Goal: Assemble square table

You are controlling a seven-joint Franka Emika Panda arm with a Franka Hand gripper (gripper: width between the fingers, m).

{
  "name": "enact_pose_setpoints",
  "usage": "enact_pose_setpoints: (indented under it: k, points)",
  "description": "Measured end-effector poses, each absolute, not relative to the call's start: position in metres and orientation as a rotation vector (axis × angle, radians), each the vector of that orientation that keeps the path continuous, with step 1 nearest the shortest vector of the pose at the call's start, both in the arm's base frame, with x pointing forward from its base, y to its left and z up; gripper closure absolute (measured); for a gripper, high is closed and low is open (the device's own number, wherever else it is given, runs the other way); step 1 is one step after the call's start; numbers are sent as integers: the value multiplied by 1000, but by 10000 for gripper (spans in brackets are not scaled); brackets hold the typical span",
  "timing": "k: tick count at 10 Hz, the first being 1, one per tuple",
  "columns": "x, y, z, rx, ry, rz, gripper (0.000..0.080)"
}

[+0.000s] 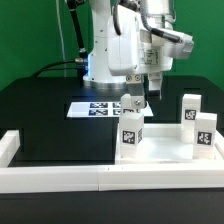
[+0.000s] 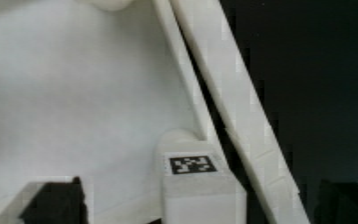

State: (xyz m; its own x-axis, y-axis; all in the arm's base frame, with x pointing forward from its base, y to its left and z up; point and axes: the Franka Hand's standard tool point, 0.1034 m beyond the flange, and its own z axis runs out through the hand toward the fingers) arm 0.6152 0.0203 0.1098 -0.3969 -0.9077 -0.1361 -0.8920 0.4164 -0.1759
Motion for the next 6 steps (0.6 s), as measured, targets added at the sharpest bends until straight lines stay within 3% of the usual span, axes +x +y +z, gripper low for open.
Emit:
enact_pose_setpoints:
  k: [6]
  points:
    - [615, 20, 108, -1593, 2461, -110, 151]
